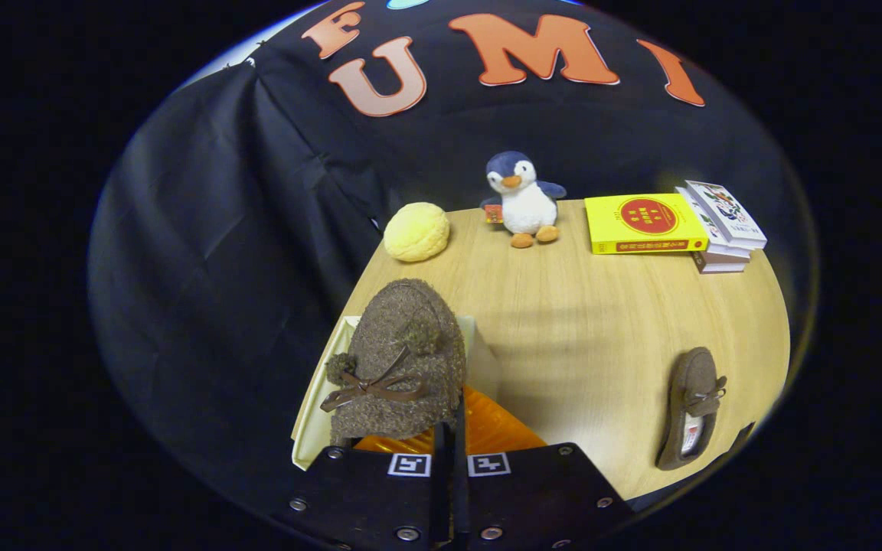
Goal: Open the storage box then place both shoes into the box .Put the left shoe in first, then the right shoe, with the right side of both shoes facing outward in a uniform manner.
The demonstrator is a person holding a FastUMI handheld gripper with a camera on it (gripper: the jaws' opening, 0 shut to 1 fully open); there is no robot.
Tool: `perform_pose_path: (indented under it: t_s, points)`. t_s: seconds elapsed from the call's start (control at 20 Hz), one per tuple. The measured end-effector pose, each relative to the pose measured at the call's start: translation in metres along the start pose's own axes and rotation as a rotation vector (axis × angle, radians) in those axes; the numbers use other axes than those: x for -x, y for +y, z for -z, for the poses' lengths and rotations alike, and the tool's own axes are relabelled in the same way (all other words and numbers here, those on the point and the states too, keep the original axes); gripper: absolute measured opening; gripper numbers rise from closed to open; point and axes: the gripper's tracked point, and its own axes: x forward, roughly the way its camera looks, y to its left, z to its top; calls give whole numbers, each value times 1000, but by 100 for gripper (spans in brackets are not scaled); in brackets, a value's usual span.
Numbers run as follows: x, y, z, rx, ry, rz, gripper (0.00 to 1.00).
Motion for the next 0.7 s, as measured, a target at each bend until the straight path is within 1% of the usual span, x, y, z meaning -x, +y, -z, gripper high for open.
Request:
perform_pose_path:
  t_s: [0.15,0.35,0.45,0.7]
  points:
    - [-27,23,11,16,53,14,3]
    - [-69,41,38,37,149,66,3]
    - [-86,42,61,49,242,107,3]
    - [-129,45,90,35,338,166,4]
